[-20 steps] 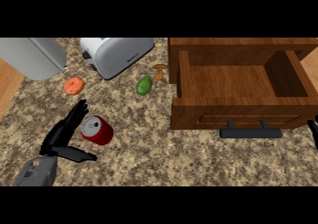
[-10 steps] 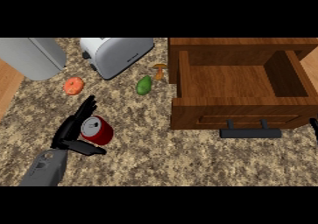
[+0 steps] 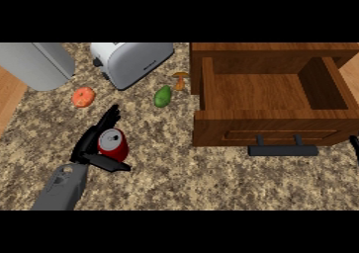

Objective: Pick up the can, place it into the drawer and close the drawer

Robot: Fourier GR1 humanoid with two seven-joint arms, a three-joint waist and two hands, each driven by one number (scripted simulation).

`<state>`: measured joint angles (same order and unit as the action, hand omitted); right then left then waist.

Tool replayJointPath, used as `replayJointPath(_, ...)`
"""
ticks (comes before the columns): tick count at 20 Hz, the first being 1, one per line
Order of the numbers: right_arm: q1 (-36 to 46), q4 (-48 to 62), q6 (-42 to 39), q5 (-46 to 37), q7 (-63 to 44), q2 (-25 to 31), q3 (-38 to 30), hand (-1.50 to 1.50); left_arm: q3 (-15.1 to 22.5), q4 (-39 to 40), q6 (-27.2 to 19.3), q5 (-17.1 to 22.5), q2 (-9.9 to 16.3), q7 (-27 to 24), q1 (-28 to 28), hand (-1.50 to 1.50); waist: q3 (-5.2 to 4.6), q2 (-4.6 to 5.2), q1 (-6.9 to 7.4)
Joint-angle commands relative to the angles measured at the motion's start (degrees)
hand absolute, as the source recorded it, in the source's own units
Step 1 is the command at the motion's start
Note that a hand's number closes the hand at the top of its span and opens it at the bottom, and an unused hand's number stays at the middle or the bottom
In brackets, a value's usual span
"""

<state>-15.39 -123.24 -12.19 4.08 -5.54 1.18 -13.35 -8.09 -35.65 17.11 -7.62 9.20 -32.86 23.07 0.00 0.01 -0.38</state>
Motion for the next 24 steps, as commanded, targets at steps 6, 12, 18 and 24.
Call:
replayJointPath(6, 1.03, 3.57, -1.26, 2.32, 2.89, 1.04, -4.19, -1.5, 0.88, -2.83, 3.21, 1.88, -1.24, 2.74, 1.24, 1.5, 0.01, -0.04, 0.16)
replayJointPath(12, -4.46, -3.36, 0.06, 1.66, 1.34, -1.1, -0.22, -1.5, 1.84, -5.65, 4.61, 3.68, -4.25, 5.46, -0.31, 1.5, 0.01, -0.11, 0.06)
replayJointPath(18, -0.92, -1.5, 0.49, 0.86, 0.02, -0.78, -1.22, -1.5, -5.58, -12.54, -6.56, 8.17, -4.07, 7.69, -3.81, 1.5, 0.02, -0.15, 1.01)
replayJointPath(24, -3.51, -2.72, -1.22, 1.42, 1.13, -0.86, -1.05, -1.5, -6.77, -19.87, -16.33, 9.27, -7.98, 7.97, -6.58, 1.5, 0.01, -0.13, 0.3)
